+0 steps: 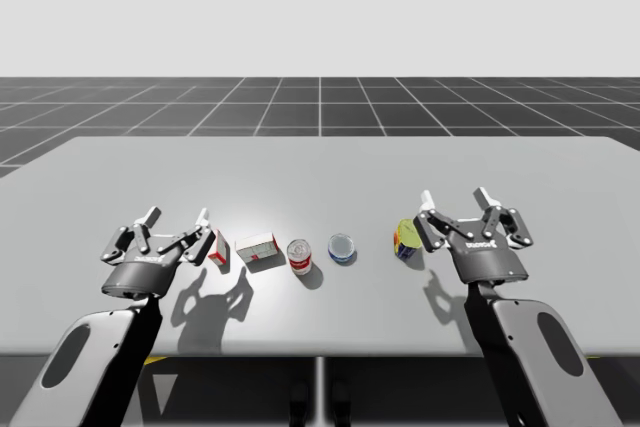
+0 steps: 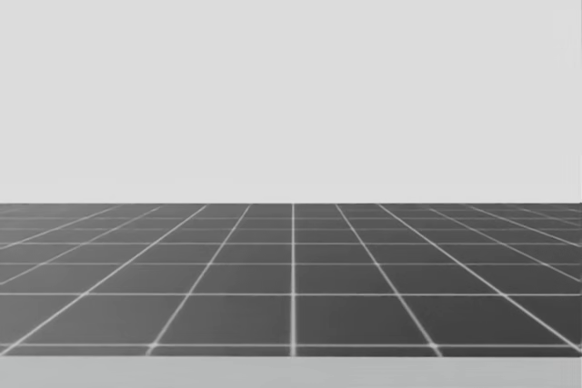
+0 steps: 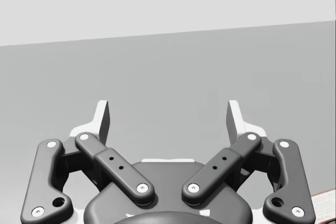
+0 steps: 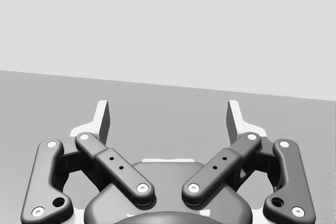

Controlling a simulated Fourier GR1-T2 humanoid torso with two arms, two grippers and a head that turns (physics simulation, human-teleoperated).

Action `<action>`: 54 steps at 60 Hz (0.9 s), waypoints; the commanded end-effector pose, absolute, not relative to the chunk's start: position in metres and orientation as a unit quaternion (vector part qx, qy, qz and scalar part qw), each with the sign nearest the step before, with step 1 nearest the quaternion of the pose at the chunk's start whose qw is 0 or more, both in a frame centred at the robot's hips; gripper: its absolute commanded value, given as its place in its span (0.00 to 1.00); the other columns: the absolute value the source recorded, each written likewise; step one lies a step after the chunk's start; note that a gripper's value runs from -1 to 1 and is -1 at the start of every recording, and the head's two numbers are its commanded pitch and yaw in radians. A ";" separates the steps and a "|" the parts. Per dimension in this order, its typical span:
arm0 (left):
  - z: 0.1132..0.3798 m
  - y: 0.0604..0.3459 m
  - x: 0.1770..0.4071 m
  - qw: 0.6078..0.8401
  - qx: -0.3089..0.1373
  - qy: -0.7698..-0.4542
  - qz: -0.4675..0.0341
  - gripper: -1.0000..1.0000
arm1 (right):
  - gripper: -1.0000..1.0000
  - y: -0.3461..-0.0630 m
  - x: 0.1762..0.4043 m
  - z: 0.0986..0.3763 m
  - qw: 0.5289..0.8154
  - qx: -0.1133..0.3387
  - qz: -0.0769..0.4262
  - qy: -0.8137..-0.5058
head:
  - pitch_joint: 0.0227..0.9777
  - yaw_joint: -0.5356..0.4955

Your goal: Grasp the pudding box and hold it up.

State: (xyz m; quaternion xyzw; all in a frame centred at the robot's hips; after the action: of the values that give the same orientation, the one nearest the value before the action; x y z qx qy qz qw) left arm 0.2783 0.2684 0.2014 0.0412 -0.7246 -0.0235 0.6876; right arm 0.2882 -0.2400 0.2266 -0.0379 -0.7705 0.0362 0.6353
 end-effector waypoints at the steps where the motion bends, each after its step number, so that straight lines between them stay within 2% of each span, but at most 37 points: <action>1: 0.200 0.267 0.278 0.686 0.041 -0.726 -0.027 0.00 | 0.00 -0.241 0.287 0.226 0.638 -0.037 0.025 -0.769 | 0.04 0.52; 9: 0.200 0.265 0.278 0.686 0.041 -0.726 -0.029 0.00 | 0.00 -0.244 0.289 0.227 0.649 -0.023 0.031 -0.760 | 0.06 0.52; 17: 0.200 0.265 0.278 0.686 0.040 -0.726 -0.029 0.00 | 0.00 -0.244 0.290 0.227 0.652 -0.022 0.038 -0.757 | 0.15 0.52; 37: 0.199 0.265 0.279 0.687 0.044 -0.725 -0.030 0.00 | 0.00 -0.245 0.292 0.224 0.653 -0.032 0.042 -0.755 | 0.48 0.55; 38: 0.199 0.266 0.279 0.687 0.044 -0.725 -0.030 0.00 | 0.00 -0.245 0.293 0.224 0.653 -0.033 0.043 -0.755 | 0.52 0.56; 54: 0.198 0.266 0.280 0.689 0.044 -0.722 -0.034 0.00 | 0.00 -0.245 0.293 0.223 0.658 -0.035 0.049 -0.750 | 0.72 0.69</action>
State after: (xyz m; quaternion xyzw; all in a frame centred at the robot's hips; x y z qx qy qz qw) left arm 0.2793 0.2657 0.1989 0.0437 -0.7237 -0.0320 0.6880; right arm 0.2925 -0.2449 0.2240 -0.0336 -0.7529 0.0453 0.6558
